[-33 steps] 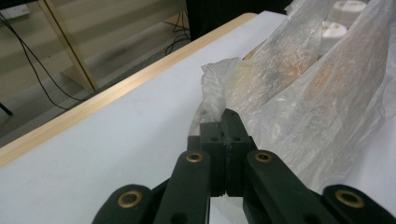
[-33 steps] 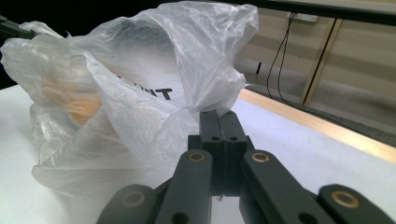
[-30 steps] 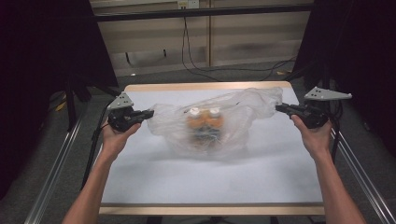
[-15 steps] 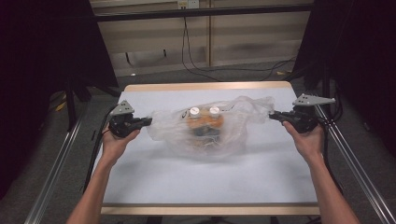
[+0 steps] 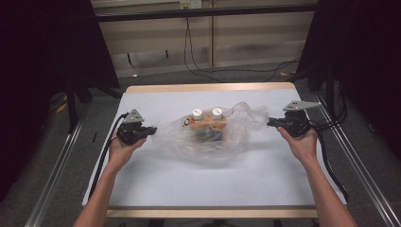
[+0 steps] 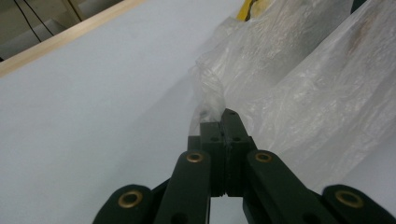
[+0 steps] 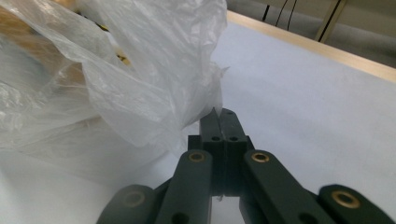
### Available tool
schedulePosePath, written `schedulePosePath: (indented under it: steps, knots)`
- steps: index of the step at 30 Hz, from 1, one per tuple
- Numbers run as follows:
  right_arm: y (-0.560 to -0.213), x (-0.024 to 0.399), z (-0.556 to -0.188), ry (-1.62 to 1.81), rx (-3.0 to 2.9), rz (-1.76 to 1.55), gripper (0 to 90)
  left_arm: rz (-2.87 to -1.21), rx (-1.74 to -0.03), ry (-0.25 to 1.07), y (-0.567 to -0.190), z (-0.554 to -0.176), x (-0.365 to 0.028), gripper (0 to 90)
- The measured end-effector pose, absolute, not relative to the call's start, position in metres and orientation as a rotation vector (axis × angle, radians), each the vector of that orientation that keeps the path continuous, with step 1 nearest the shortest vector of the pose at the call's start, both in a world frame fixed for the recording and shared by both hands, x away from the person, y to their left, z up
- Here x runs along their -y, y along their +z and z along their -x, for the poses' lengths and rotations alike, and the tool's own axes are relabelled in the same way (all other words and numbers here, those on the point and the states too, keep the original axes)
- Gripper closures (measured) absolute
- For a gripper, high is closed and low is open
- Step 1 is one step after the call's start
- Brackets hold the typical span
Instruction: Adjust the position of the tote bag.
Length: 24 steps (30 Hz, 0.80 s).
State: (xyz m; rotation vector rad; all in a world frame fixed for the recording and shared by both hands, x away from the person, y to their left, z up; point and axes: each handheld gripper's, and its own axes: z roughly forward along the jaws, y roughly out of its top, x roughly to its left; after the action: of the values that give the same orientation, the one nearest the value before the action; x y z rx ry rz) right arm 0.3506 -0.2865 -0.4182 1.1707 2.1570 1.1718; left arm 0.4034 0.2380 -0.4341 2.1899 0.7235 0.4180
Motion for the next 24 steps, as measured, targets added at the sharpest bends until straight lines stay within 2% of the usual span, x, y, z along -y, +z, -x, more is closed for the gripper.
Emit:
schedulePosePath:
  steps: [11, 24]
  knots:
    - [-0.441, 0.303, -0.346, 1.082, -2.225, -1.244, 90.0, -2.291, -0.710, 0.376, -0.454, -0.402, -0.239, 90.0]
    - [-0.463, 0.303, -0.334, 1.019, -2.311, -1.252, 90.0, -2.323, -0.737, 0.376, -0.462, -0.401, -0.244, 90.0]
